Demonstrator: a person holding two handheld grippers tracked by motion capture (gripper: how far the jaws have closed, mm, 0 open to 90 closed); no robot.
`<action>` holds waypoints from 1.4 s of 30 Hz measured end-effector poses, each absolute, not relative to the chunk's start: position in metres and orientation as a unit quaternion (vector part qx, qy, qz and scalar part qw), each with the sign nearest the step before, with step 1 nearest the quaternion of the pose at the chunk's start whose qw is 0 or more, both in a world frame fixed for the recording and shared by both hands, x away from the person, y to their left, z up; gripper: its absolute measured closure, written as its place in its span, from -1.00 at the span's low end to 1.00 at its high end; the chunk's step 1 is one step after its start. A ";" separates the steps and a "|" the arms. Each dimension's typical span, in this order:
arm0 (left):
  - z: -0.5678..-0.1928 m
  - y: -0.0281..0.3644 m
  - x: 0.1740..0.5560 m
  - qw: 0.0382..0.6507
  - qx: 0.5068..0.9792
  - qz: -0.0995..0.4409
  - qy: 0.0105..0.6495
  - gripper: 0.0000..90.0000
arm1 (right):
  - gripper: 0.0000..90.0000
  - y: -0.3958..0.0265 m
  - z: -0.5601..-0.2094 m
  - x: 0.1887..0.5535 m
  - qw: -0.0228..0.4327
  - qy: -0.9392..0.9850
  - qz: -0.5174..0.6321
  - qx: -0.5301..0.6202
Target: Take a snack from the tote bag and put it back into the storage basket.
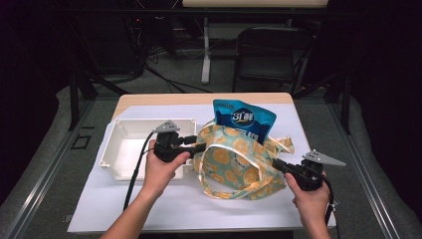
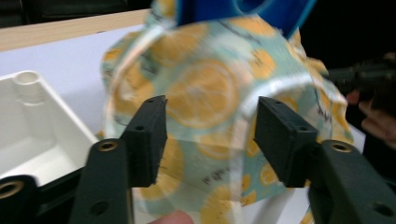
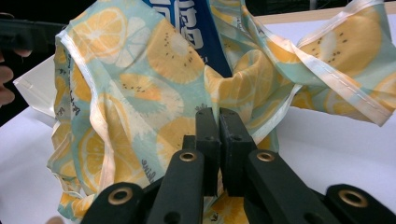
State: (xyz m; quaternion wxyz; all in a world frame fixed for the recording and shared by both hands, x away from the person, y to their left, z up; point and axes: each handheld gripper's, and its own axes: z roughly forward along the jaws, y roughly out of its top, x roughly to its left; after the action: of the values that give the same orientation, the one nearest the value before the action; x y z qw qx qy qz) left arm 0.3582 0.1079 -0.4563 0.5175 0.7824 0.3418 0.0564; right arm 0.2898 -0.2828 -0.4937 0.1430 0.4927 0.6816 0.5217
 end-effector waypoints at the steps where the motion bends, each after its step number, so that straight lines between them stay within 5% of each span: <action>1: -0.459 0.105 0.357 0.519 0.783 0.059 0.337 -0.11 | 0.95 -0.282 -0.494 0.290 0.143 0.681 0.522 0.493; 5: -0.464 0.095 0.357 0.522 0.790 0.059 0.315 -0.15 | 0.95 -0.277 -0.495 0.289 0.140 0.682 0.526 0.488; 6: -0.464 0.092 0.357 0.518 0.793 0.065 0.312 -0.01 | 0.95 -0.276 -0.495 0.289 0.142 0.683 0.526 0.486; 9: -0.464 0.091 0.357 0.508 0.804 0.072 0.302 0.82 | 0.95 -0.276 -0.495 0.287 0.142 0.685 0.528 0.481; 11: -0.463 0.090 0.353 0.498 0.811 0.075 0.297 1.00 | 0.95 -0.275 -0.495 0.286 0.147 0.683 0.530 0.481; 27: -0.526 0.089 0.316 0.437 0.823 0.061 0.359 1.00 | 0.98 -0.261 -0.501 0.269 0.149 0.719 0.501 0.459; 39: -0.561 0.083 0.317 0.389 0.832 0.074 0.388 1.00 | 1.00 -0.265 -0.557 0.291 0.098 0.742 0.392 0.535; 42: -0.553 0.086 0.313 0.415 0.818 0.072 0.391 0.80 | 1.00 -0.265 -0.559 0.290 0.095 0.743 0.394 0.533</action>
State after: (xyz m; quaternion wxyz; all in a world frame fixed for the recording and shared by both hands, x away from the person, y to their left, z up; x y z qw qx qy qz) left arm 0.3129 0.0864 -0.5527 0.4145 0.8184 0.3913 0.0722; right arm 0.2905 -0.2652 -0.5594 0.0954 0.5326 0.7431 0.3938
